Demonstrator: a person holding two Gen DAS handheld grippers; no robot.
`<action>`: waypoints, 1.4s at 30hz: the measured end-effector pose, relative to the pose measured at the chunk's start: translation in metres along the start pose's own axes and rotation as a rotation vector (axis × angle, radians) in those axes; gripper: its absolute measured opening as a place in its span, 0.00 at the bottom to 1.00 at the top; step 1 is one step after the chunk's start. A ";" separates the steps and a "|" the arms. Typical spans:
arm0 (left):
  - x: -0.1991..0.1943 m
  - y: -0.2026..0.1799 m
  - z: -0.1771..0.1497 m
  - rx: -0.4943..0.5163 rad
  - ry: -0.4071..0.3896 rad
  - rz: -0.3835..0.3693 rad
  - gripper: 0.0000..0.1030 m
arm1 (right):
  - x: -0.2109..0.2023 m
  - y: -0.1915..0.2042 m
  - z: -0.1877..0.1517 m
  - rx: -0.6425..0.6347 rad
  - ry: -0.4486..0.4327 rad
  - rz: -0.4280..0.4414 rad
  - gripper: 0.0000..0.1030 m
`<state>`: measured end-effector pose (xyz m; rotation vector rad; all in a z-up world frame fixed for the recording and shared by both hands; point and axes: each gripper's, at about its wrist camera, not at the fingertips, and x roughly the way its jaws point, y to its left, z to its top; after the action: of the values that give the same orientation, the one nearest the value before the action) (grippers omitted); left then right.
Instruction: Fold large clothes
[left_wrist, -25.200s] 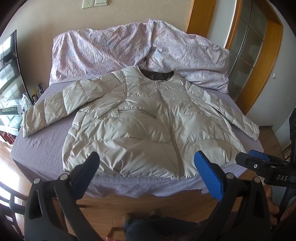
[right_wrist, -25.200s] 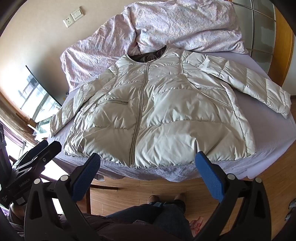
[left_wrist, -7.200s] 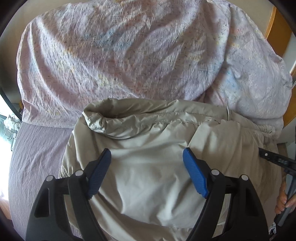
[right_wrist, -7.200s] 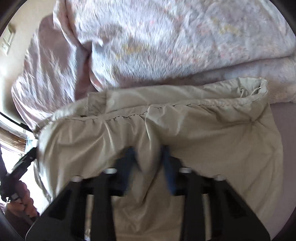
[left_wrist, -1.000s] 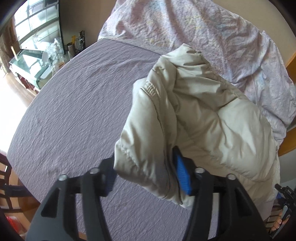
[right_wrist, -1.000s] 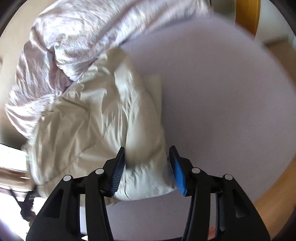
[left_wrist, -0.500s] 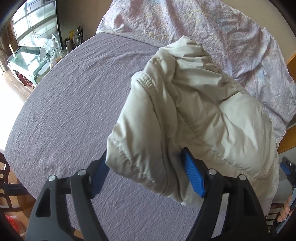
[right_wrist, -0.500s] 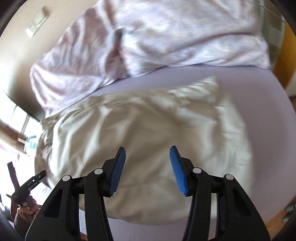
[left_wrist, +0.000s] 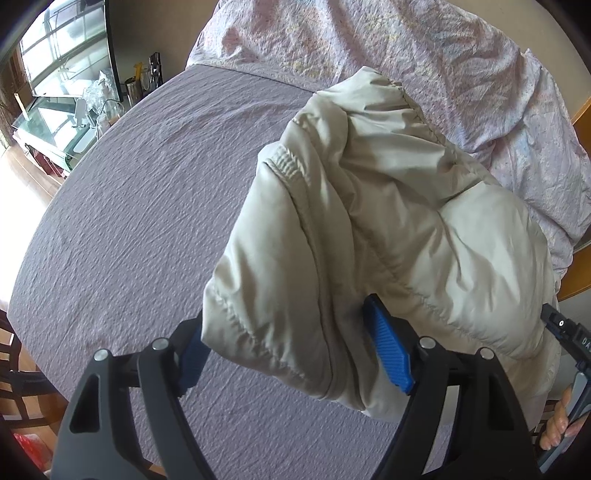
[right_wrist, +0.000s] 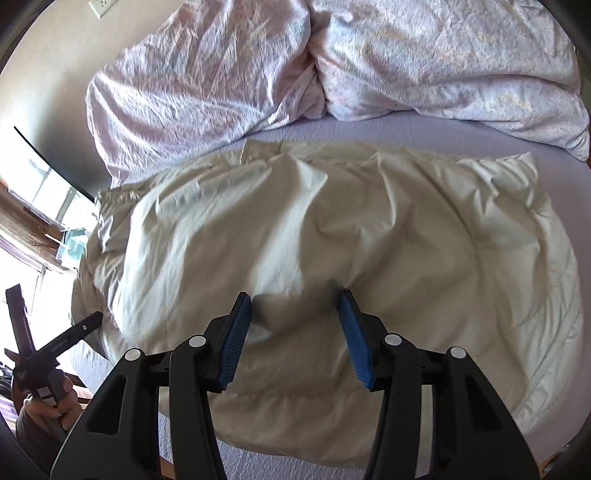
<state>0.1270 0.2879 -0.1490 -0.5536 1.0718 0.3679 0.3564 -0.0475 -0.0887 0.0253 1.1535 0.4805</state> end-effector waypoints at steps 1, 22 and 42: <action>0.001 0.000 0.000 -0.003 0.002 -0.002 0.76 | -0.004 0.001 -0.001 0.009 -0.018 0.014 0.49; 0.016 0.007 0.006 -0.101 0.019 -0.096 0.88 | 0.063 0.018 -0.012 -0.100 0.098 -0.083 0.52; 0.023 -0.003 0.007 -0.185 -0.030 -0.187 0.41 | 0.058 0.016 -0.017 -0.096 0.082 -0.070 0.52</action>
<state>0.1442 0.2902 -0.1664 -0.8047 0.9537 0.3121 0.3540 -0.0151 -0.1422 -0.1188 1.2064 0.4776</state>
